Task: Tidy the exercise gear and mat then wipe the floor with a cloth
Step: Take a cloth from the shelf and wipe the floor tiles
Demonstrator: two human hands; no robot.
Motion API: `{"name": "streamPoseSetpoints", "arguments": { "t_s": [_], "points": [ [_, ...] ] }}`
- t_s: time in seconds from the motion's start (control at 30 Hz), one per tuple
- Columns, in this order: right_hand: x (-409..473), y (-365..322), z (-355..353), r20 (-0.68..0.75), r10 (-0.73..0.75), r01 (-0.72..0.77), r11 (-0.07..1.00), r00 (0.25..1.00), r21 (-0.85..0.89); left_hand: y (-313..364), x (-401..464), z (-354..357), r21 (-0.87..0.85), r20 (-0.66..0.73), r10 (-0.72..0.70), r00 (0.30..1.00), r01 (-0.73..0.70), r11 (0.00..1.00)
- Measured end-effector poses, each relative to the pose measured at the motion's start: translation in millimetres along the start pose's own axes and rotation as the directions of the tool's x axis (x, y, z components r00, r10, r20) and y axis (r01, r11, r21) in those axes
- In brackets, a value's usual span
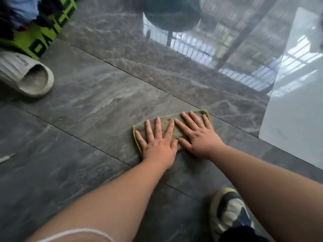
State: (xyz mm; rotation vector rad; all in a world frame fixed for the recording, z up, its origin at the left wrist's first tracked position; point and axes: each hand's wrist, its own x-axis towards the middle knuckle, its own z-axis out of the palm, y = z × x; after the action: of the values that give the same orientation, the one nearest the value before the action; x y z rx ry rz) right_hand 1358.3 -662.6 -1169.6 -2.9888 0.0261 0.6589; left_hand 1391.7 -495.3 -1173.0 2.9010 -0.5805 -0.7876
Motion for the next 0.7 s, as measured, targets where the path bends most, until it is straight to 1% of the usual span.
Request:
{"name": "streamPoseSetpoints", "arguments": {
  "t_s": [0.1,0.2,0.27,0.37,0.57,0.7],
  "points": [
    [-11,-23,5,0.041,0.145,-0.148,0.985,0.989,0.09,-5,1,-5,0.026,0.036,0.058,0.998,-0.058,0.998],
    [-20,-35,3,0.098,0.214,-0.225,0.967,0.972,0.119,-14,2,-5,0.072,0.052,0.14,0.989,-0.144,0.987],
    [-22,-36,1,0.117,0.224,-0.236,0.966,0.968,0.105,-19,6,-5,0.076,0.051,0.182,0.982,-0.185,0.98],
    [-19,-39,5,0.131,0.238,-0.253,0.961,0.962,0.11,-21,6,-5,0.085,0.05,0.181,0.982,-0.184,0.979],
    [-26,-36,20,0.021,0.224,-0.225,0.962,0.974,0.158,-19,6,1,0.11,0.007,0.178,0.984,-0.178,0.978],
    [-56,-37,33,0.018,0.206,-0.206,0.964,0.978,0.165,-14,-23,16,0.105,0.001,0.183,0.983,-0.182,0.978]
  ]
}}
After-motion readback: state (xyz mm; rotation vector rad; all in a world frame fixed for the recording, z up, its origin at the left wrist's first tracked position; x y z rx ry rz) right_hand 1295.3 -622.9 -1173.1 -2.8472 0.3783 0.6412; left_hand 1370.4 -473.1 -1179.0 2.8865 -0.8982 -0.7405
